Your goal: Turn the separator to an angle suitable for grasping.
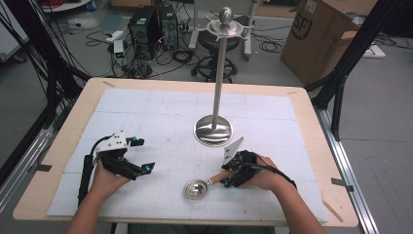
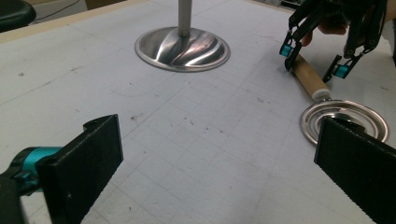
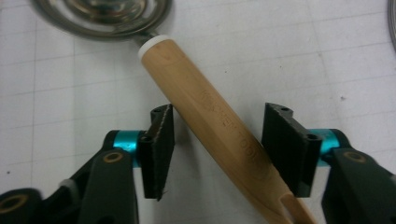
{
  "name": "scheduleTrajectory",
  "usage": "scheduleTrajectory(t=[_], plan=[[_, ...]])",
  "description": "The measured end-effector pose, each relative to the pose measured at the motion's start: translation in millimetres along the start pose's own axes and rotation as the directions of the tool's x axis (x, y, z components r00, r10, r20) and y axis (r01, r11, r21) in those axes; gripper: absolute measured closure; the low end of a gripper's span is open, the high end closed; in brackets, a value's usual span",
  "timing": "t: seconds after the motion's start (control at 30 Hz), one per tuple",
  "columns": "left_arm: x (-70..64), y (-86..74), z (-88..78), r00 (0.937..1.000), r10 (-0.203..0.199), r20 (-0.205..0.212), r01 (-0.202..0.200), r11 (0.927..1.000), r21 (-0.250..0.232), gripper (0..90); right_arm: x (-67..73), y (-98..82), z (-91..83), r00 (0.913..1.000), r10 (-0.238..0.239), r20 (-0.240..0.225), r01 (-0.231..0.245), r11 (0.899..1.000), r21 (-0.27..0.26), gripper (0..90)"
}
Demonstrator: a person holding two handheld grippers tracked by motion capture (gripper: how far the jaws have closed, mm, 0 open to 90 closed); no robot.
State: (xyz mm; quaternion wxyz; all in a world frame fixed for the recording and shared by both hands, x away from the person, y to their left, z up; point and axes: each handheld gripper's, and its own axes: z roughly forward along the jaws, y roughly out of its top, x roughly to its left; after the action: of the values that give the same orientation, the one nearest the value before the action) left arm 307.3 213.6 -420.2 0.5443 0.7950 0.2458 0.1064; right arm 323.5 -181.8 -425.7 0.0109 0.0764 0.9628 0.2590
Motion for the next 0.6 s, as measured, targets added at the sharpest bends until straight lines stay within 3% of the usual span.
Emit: scheduleTrajectory(t=[0.1, 0.23, 0.47, 0.6], plan=[[1.1, 0.0, -0.4, 1.0000, -0.005, 0.000, 0.005, 1.0000, -0.003, 1.7, -0.4, 1.2, -1.5, 1.0000, -0.005, 0.006, 0.005, 1.000, 0.006, 60.9], [1.3, 0.2, -0.6, 1.0000, -0.004, -0.001, 0.004, 1.0000, -0.008, 1.7, 4.0, 5.9, -0.4, 0.9993, 0.001, 0.037, -0.001, 1.000, 0.019, 66.8], [0.5, 0.6, -1.8, 1.0000, -0.004, -0.002, 0.003, 0.9999, -0.010, 1.7, 5.4, 18.3, 7.9, 0.9978, -0.017, 0.065, 0.017, 1.000, -0.009, 67.6], [1.4, 0.7, -2.8, 1.0000, -0.006, -0.004, 0.006, 0.9998, -0.018, 1.7, 2.9, 19.8, 8.4, 0.9989, 0.029, 0.038, -0.027, 0.999, -0.039, 60.1]])
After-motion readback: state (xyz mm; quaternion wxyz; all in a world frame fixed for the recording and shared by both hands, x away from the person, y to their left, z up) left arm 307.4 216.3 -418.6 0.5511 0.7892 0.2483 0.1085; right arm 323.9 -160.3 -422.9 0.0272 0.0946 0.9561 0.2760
